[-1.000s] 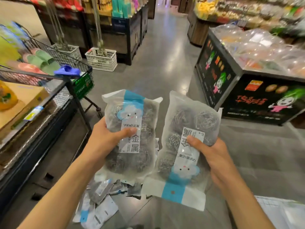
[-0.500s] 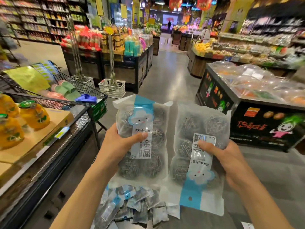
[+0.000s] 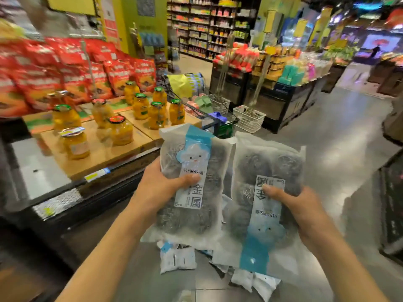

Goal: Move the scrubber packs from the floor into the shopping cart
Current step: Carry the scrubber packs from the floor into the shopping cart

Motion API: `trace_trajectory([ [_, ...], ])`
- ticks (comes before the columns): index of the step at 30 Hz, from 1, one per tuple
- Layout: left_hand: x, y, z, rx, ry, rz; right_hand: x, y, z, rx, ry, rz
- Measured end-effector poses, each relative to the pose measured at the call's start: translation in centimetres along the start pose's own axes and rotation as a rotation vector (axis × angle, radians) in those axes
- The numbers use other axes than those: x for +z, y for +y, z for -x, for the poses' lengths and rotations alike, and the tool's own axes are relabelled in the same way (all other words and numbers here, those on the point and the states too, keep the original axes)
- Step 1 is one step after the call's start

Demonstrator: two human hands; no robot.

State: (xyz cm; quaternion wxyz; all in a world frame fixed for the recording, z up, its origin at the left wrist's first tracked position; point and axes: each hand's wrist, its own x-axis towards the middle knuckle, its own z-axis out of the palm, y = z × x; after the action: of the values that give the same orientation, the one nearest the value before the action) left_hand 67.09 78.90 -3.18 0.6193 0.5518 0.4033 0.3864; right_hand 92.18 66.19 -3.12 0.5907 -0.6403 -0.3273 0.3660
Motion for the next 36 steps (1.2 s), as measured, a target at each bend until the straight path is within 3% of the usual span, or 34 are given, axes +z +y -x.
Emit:
trace_trajectory([
  [11, -16.9, -2.8, 22.6, -0.024, 0.573, 0.037, 18.8, 2.2, 8.8, 0.058, -0.571, 0.082],
  [19, -29.1, -5.2, 40.1, -0.001, 0.929, 0.077, 34.7, 3.1, 21.5, 0.013, -0.915, 0.165],
  [28, -43.4, -8.2, 59.7, -0.101, 1.172, 0.073, 51.1, 5.4, 39.2, 0.002, -1.149, 0.262],
  [36, -54.8, -9.9, 66.1, -0.189, 1.260, 0.031, 62.5, 7.7, 45.5, -0.088, -1.226, 0.379],
])
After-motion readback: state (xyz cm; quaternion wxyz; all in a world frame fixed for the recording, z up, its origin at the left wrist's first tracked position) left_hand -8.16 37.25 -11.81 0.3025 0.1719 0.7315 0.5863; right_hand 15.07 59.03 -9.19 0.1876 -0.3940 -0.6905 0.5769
